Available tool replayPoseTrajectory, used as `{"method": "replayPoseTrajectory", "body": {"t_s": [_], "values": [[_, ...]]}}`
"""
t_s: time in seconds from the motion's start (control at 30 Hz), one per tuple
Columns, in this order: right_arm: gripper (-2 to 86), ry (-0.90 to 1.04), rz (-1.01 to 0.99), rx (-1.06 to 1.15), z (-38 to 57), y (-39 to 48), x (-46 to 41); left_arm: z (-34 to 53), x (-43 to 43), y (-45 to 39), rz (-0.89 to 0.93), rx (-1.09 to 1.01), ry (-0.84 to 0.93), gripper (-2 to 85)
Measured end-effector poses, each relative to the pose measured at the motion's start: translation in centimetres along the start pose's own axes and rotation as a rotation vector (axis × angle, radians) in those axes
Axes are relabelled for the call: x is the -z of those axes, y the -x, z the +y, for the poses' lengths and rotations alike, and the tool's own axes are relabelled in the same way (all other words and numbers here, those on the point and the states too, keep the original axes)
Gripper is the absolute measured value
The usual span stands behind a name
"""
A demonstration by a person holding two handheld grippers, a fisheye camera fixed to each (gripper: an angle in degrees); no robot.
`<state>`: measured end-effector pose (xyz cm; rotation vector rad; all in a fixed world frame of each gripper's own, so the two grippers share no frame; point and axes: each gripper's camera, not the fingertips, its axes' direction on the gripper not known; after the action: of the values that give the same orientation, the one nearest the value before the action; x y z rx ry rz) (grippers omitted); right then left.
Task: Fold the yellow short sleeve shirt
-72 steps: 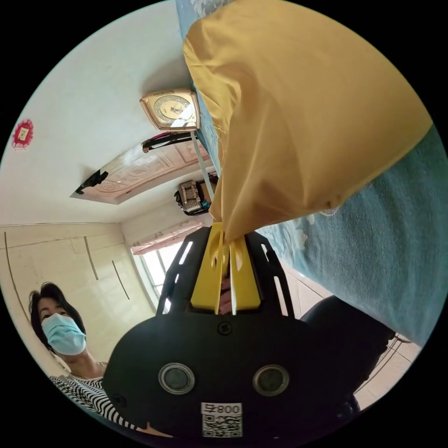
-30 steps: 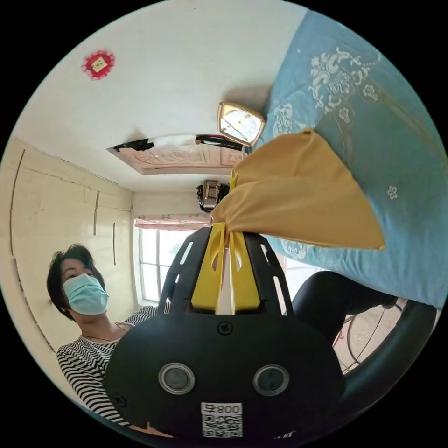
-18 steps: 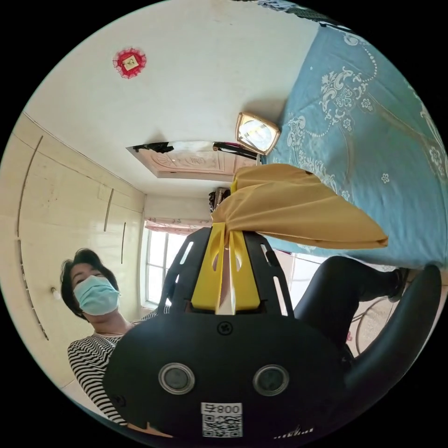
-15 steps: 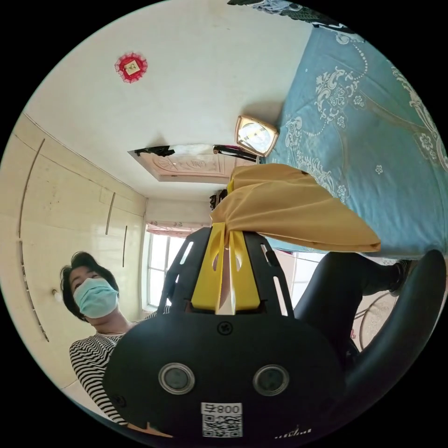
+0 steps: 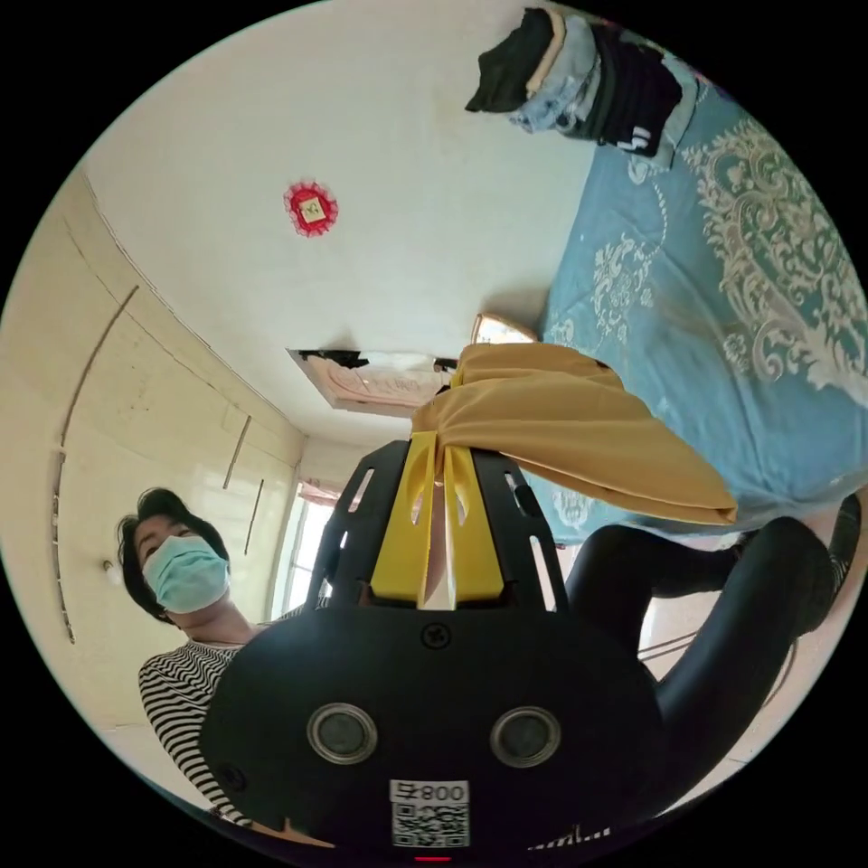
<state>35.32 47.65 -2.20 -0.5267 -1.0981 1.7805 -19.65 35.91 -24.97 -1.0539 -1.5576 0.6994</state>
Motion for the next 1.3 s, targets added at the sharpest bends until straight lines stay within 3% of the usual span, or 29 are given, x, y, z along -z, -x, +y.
{"method": "replayPoseTrajectory", "body": {"t_s": [0.27, 0.43, 0.53, 0.73, 0.83, 1.07, 1.3], "values": [[0.4, -0.260, 0.080, 0.177, -1.7, 1.0, 14.4, -11.0, -20.3, -6.0, 0.097, -0.064, 0.178, 2.9], [0.5, -0.328, 0.215, 0.280, -1.6, 1.6, 19.2, -16.6, -31.8, -9.8, 0.111, -0.190, 0.267, 2.9], [0.7, -0.321, 0.266, 0.231, -1.0, -2.2, 20.2, -17.9, -35.7, -7.4, 0.070, -0.167, 0.302, 2.9], [1.1, -0.289, 0.342, -0.102, 1.3, -18.6, 19.2, -18.1, -40.1, 5.0, -0.134, 0.119, 0.383, 2.9], [1.2, -0.255, 0.311, -0.232, 2.7, -24.5, 18.0, -17.9, -40.8, 8.0, -0.148, 0.165, 0.396, 2.9], [1.5, -0.199, 0.334, -0.284, 3.8, -28.7, 15.8, -19.3, -42.6, 8.5, -0.121, 0.128, 0.443, 3.1], [1.5, -0.188, 0.488, -0.314, 4.5, -30.0, 13.7, -19.7, -44.0, 8.9, -0.249, 0.179, 0.531, 3.9]]}}
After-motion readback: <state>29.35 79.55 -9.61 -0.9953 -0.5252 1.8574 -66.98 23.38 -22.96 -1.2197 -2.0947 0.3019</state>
